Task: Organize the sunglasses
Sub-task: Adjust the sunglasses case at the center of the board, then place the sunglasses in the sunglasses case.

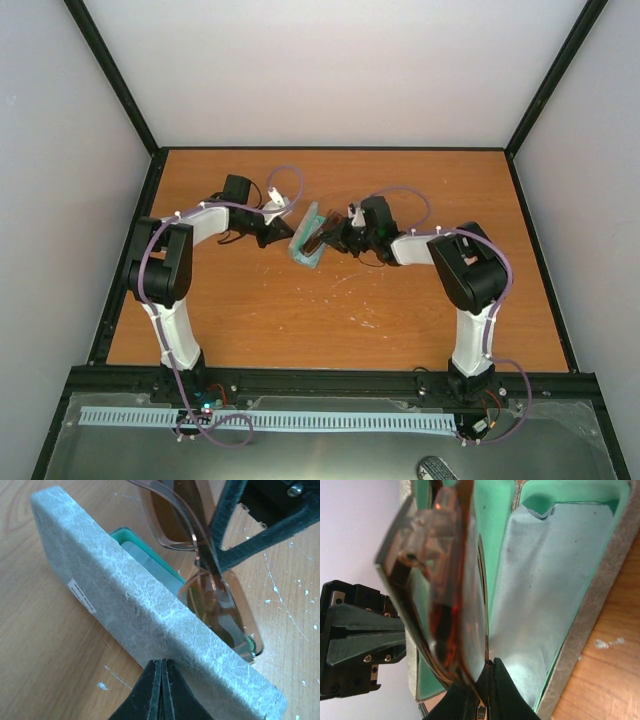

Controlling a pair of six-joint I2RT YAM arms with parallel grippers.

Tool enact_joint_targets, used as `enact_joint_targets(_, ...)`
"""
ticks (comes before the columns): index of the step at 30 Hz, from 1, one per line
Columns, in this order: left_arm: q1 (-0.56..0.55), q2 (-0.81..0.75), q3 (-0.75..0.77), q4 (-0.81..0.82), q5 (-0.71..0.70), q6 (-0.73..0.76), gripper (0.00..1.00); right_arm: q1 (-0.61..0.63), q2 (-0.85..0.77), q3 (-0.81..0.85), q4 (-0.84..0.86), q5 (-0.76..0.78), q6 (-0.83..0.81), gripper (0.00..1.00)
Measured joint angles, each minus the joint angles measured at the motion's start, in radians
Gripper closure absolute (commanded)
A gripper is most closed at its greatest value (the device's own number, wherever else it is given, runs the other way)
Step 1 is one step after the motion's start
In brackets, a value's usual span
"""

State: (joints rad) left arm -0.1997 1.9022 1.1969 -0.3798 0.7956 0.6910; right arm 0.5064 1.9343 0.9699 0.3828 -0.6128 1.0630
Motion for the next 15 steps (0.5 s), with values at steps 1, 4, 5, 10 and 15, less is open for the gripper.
enact_joint_targets(1, 0.000, 0.000, -0.004, -0.002, 0.000, 0.000, 0.99, 0.000, 0.014, 0.016, -0.011, -0.006, -0.010, 0.97)
enact_joint_targets(4, 0.000, 0.000, -0.011, -0.010, -0.001, 0.000, 0.99, 0.000, 0.062, 0.088, -0.077, -0.027, -0.055, 0.97)
enact_joint_targets(5, 0.000, 0.000, -0.012, -0.010, -0.001, 0.000, 0.99, 0.000, 0.078, 0.119, -0.106, -0.034, -0.076, 0.97)
enact_joint_targets(10, 0.000, -0.004, -0.013, -0.010, -0.002, 0.000, 0.99, -0.001, 0.128, 0.244, -0.242, -0.064, -0.169, 0.97)
enact_joint_targets(15, 0.000, -0.008, -0.012, -0.010, -0.002, 0.000, 0.99, -0.008, 0.132, 0.275, -0.339, -0.087, -0.229, 0.97)
